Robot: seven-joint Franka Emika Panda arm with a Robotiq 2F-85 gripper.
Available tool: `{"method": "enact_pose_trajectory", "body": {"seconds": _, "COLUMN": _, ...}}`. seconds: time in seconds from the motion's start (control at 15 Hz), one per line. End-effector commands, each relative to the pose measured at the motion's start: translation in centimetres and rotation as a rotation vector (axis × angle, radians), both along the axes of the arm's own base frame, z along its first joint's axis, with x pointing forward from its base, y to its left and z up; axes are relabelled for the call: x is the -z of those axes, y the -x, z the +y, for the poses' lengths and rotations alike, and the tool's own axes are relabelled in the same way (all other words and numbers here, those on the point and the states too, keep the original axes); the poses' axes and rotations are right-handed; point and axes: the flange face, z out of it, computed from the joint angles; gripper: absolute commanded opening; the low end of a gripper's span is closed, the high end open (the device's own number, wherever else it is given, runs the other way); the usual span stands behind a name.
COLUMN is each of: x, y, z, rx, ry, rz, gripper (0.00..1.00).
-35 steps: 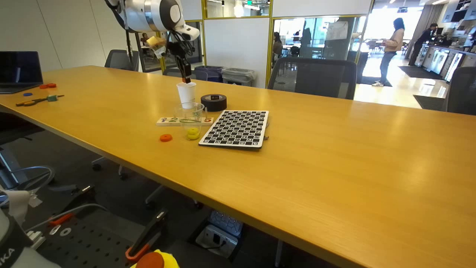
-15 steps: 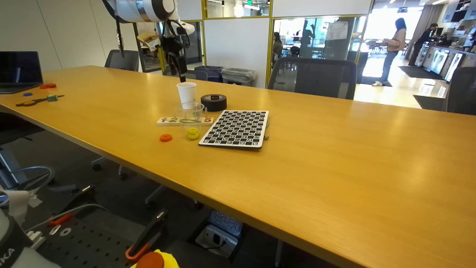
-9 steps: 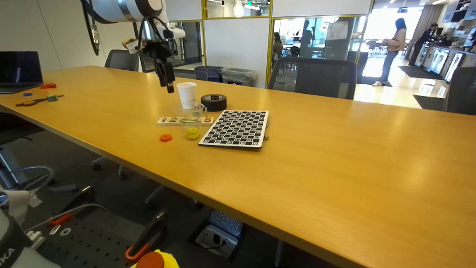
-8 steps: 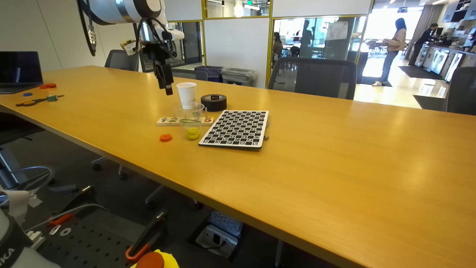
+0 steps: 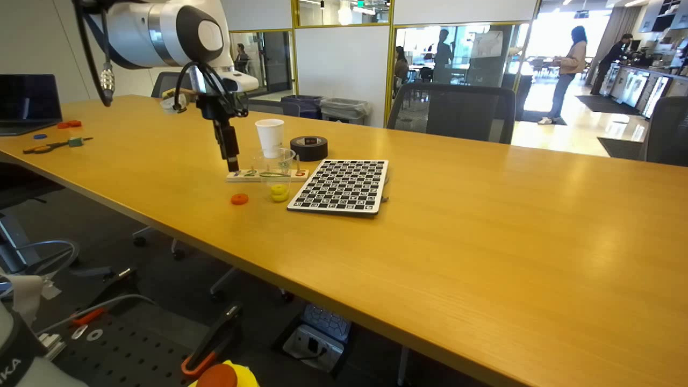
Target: Put the yellow discs on the table and then put the orange discs in the cup
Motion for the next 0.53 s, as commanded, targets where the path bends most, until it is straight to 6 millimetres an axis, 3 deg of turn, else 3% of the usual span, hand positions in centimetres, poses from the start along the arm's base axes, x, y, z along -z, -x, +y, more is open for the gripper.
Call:
{"method": "enact_pose_trajectory", "body": {"seconds": 0.0, "x": 0.9, "y": 1.5, "z": -1.1, "rx": 0.030, "ry": -0.020, "rz": -0.046, "gripper": 1.00}}
{"method": "enact_pose_trajectory", "body": {"seconds": 0.47, "x": 3.4, "y": 2.8, "z": -3.8, "rx": 0.072, "ry": -0.017, "rz": -0.045, "gripper": 1.00}}
